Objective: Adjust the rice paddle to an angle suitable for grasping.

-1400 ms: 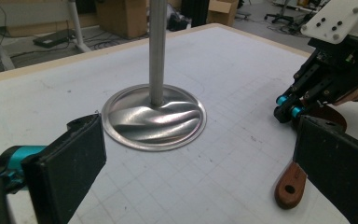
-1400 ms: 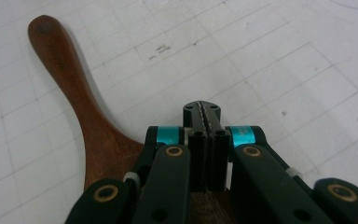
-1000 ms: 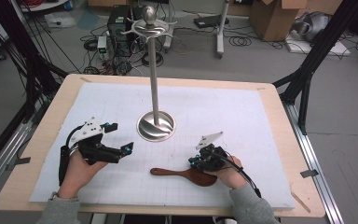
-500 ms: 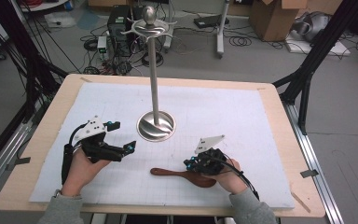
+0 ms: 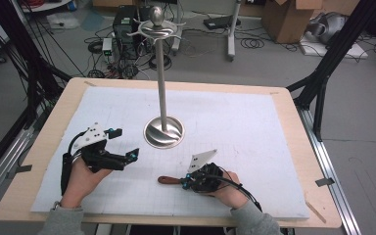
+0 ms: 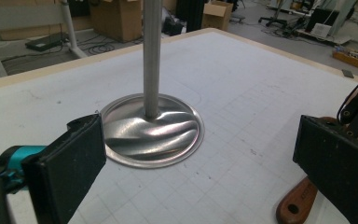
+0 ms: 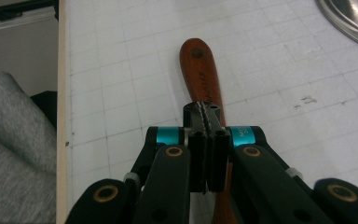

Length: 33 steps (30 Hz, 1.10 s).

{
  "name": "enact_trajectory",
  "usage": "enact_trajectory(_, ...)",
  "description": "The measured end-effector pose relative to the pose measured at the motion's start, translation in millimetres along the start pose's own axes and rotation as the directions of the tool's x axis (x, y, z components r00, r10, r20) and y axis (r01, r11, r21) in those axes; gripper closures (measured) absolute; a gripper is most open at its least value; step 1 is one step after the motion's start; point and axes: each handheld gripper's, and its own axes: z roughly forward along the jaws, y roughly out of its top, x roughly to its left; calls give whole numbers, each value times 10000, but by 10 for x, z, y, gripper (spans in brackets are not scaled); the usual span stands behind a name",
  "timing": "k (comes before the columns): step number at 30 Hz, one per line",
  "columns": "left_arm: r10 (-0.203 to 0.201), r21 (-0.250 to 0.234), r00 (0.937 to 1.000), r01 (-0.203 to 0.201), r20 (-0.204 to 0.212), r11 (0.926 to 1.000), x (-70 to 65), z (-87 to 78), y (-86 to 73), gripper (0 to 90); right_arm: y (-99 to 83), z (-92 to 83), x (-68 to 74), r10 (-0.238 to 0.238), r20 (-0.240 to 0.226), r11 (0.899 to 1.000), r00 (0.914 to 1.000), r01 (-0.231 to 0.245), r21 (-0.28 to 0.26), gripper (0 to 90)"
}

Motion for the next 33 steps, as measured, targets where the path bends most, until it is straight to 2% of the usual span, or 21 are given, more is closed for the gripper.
enact_trajectory(9, -31, -36, 9998, 30, -180, 10000, 16, -83, -24, 30, 41, 120, 41, -346, -400, 9984, 9986, 363, 435, 895)
enact_trajectory(14, -61, -43, 9996, 60, -292, 10000, 29, -126, -37, 29, 52, 175, 39, -485, -363, 9963, 9982, 509, 686, 895)
enact_trajectory(22, -87, 73, 9990, 90, -428, 9999, 32, -195, -61, 30, 67, 197, -29, -212, -569, 9963, 9982, 258, 819, 895)
enact_trajectory(32, -121, 218, 9980, 135, -612, 9997, 27, -274, -124, 30, 112, 217, -125, 5, -147, 9959, 9999, 8, 900, 896)
enact_trajectory(33, -132, 221, 9979, 147, -639, 9996, 30, -284, -129, 30, 112, 217, -138, 67, -223, 9959, 9997, -47, 902, 896)
